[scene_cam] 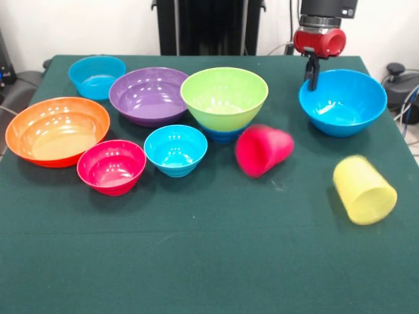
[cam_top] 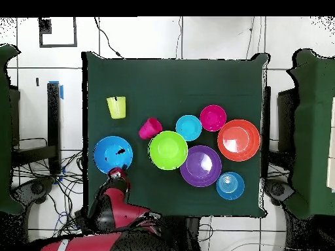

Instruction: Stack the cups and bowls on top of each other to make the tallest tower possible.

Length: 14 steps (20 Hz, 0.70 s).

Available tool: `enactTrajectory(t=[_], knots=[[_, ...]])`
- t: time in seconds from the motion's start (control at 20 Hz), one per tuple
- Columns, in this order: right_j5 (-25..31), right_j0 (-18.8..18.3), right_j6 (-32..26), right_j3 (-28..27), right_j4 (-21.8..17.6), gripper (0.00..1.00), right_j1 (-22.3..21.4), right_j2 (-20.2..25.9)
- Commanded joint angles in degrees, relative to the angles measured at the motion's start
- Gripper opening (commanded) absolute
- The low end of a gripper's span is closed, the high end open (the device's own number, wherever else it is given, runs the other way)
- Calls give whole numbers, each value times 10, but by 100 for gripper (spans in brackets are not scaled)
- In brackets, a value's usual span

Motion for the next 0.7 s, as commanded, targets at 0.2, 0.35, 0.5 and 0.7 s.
enactTrajectory(t=[0.2, 0.35, 0.5, 0.7], knots=[[100, 8, 51, -47, 17, 0, -7, 30], [98, 7, 54, -49, 11, 0, -2, 29], [101, 9, 52, -52, 9, 0, -2, 29], [112, 14, 44, -54, 12, 0, -8, 30]])
